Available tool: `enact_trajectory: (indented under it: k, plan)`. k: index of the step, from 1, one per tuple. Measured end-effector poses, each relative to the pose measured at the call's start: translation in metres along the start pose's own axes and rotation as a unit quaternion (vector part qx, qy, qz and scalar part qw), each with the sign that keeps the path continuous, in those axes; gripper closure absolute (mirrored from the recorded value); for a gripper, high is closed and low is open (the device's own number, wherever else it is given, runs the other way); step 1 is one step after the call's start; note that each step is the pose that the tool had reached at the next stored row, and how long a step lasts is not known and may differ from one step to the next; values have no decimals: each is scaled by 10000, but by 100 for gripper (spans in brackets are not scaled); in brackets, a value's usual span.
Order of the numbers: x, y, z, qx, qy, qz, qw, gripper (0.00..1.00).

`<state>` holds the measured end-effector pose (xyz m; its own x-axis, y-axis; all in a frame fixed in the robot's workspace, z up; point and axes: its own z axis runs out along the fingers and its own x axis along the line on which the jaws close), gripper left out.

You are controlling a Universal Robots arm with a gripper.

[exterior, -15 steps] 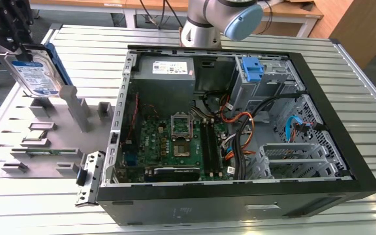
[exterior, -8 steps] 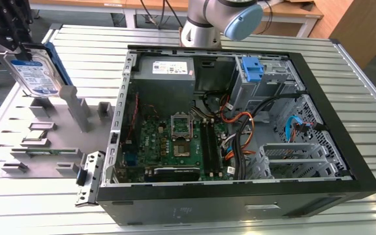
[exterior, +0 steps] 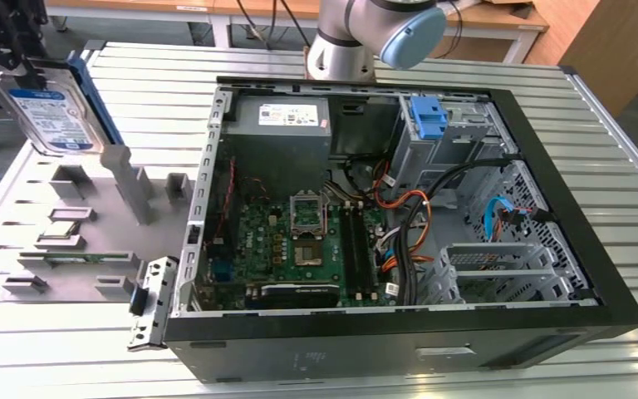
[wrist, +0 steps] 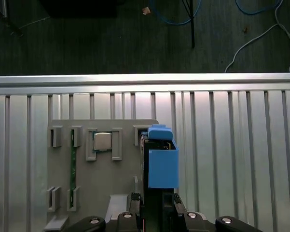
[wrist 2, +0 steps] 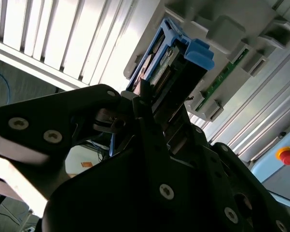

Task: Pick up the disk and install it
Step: 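Pick up the disk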

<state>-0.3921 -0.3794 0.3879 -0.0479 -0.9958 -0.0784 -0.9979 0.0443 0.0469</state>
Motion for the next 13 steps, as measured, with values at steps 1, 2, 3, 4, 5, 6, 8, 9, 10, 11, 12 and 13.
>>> enact_trajectory:
  k: [1, 2, 3, 4, 5, 6, 8, 9, 10, 11, 12, 13]
  plan:
    - [-2, 1, -28, 0, 0, 0, 10000, 65]
    - [-4, 3, -54, 0, 0, 0, 10000, 65]
    - [-6, 4, -81, -1, 0, 0, 10000, 65]
    - [-8, 5, -109, 0, 0, 0, 10000, 65]
    - [-11, 7, -139, 0, 0, 0, 10000, 65]
    - [-13, 8, -170, 0, 0, 0, 10000, 65]
    - [-18, 11, -234, 0, 0, 0, 10000, 65]
    - [-22, 13, -284, 0, 0, 0, 10000, 65]
    - [-22, 14, -287, 0, 0, 0, 10000, 65]
    - [-22, 14, -287, 0, 0, 0, 10000, 65]
    - [-23, 14, -287, 1, -1, 0, 10000, 65]
    - [-22, 14, -288, 1, 0, 0, 10000, 65]
